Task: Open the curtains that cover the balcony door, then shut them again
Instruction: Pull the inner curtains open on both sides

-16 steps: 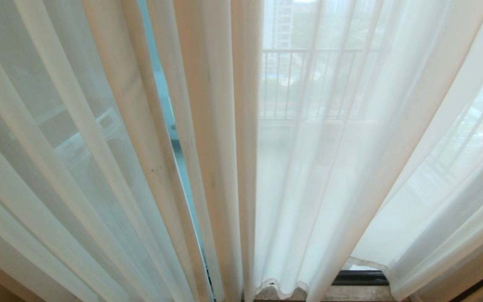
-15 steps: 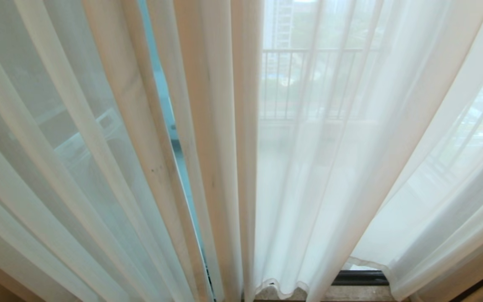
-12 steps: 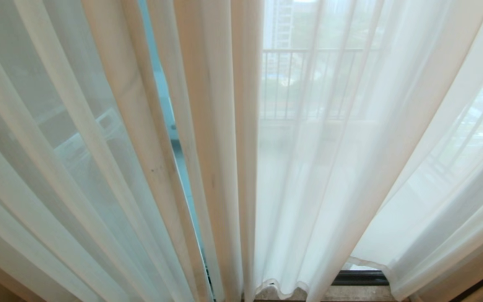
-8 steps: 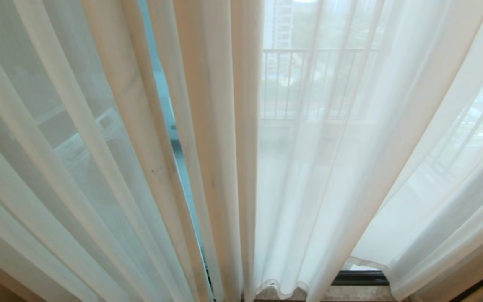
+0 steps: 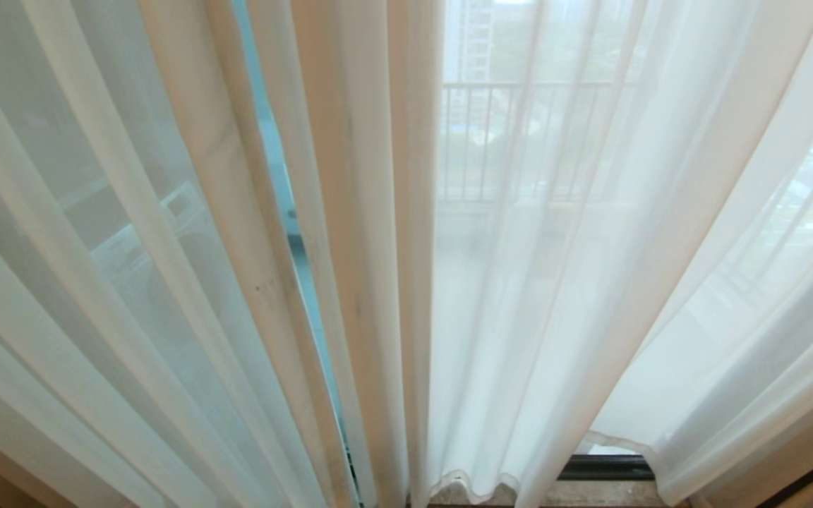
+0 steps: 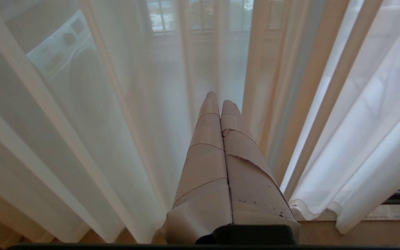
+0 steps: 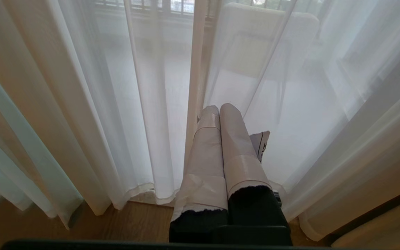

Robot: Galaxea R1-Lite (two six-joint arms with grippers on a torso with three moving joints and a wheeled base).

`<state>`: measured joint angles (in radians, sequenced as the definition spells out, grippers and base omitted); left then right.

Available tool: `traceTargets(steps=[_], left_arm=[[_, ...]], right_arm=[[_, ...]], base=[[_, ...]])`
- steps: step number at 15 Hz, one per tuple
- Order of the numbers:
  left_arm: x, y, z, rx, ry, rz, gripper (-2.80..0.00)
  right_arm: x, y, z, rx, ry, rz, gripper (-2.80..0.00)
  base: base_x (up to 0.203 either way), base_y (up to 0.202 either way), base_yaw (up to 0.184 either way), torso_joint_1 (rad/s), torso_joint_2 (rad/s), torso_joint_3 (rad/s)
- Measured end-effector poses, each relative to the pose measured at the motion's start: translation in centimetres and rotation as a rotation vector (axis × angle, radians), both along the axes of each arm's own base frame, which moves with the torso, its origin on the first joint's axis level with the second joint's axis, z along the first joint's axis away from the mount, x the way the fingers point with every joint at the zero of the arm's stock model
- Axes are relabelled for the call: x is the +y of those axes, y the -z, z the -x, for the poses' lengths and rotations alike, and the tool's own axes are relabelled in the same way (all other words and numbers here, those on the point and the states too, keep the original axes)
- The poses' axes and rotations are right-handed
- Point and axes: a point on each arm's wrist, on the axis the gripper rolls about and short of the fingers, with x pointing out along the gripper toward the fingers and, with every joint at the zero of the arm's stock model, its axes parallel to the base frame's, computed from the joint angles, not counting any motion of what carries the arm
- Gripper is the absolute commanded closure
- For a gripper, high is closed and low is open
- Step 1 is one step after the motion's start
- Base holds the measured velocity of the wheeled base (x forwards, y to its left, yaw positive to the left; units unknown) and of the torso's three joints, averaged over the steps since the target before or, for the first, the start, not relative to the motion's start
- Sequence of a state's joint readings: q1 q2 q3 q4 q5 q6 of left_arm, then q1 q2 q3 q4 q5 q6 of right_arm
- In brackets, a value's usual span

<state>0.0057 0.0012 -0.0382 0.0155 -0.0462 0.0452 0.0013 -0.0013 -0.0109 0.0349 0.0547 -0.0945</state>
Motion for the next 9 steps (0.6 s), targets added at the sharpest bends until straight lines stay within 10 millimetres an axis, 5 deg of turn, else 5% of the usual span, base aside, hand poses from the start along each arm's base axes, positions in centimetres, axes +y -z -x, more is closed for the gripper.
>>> traceTargets(steps=[9], left_arm=[[-0.14,-0.41,0.29,0.016,0.063,0.016,0.00]], right_arm=[[0.00,0.00,0.00,0.000,0.000,0.000,0.00]], base=[[0.000,0.000,0.000,0.000,0.00,0.000]])
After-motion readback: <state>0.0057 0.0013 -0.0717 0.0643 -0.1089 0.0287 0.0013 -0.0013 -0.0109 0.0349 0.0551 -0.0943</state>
